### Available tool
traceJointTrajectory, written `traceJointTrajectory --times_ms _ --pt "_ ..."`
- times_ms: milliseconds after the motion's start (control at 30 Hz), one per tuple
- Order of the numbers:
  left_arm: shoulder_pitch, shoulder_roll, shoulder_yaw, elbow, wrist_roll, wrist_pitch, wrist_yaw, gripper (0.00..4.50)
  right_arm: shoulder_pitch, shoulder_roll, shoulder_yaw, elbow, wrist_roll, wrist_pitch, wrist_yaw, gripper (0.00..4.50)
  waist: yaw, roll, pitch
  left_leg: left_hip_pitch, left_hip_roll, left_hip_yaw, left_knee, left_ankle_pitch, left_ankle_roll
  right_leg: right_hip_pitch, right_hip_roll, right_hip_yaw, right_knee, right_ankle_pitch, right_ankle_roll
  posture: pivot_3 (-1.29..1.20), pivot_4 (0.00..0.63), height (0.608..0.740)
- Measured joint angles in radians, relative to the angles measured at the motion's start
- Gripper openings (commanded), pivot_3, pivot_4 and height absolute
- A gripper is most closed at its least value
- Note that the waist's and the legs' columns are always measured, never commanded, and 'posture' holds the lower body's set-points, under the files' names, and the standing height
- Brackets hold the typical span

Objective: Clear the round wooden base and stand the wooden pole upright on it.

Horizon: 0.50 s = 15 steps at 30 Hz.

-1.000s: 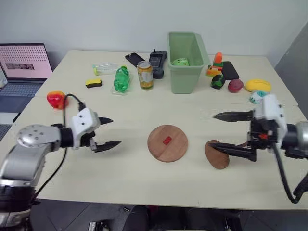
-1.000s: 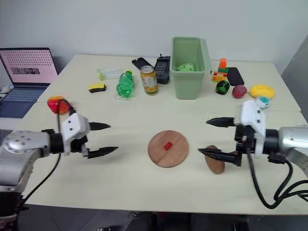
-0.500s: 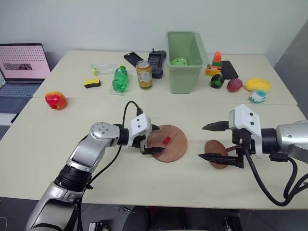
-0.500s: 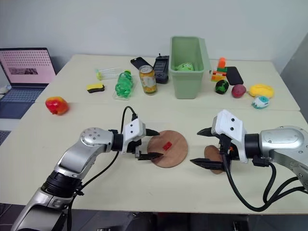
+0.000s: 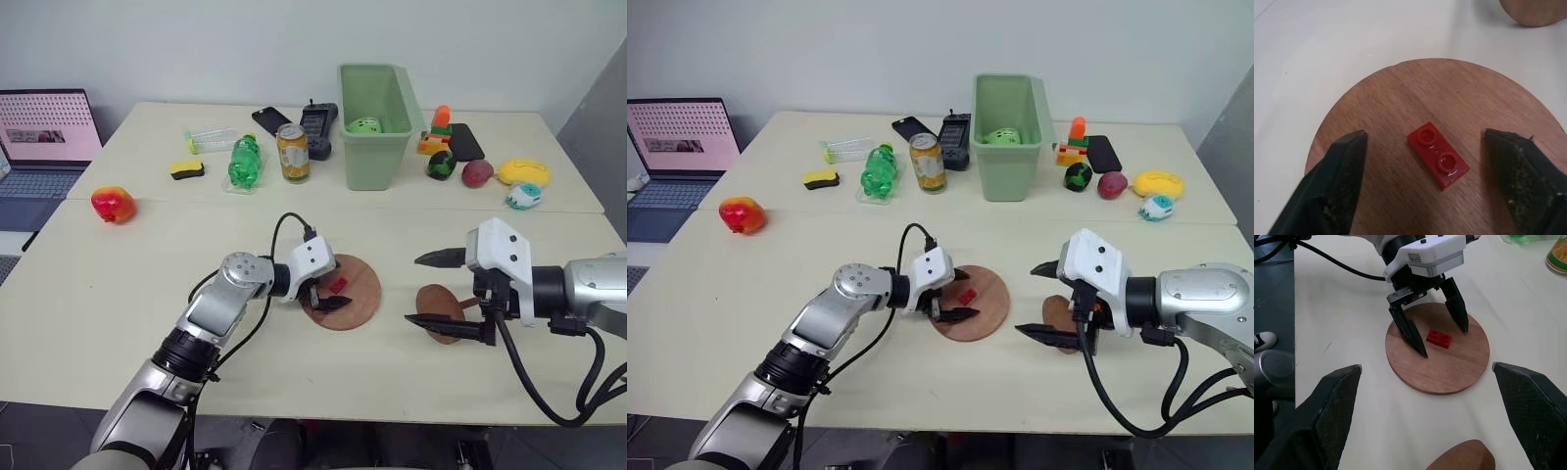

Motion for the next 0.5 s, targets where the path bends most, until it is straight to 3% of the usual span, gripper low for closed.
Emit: traceJointTrajectory --times_ms 400,500 --pt "0.006 -0.012 -0.006 0.001 0.009 -0.009 -0.004 0.62 -0.001 0.0 0.003 0.001 -0.011 -0.019 0.004 4.5 0.0 0.0 0.0 0.0 0.0 0.0 0.0 0.0 0.0 0.0 0.0 0.0 0.0 0.0 0.0 0.0 0.15 0.74" --pt "0.006 -0.01 -0.007 0.0 0.017 -0.017 -0.005 0.47 -0.004 0.0 0.009 0.003 -0.021 -0.025 0.009 4.5 0.0 0.0 0.0 0.0 0.0 0.0 0.0 0.0 0.0 0.0 0.0 0.0 0.0 0.0 0.0 0.0 0.15 0.74"
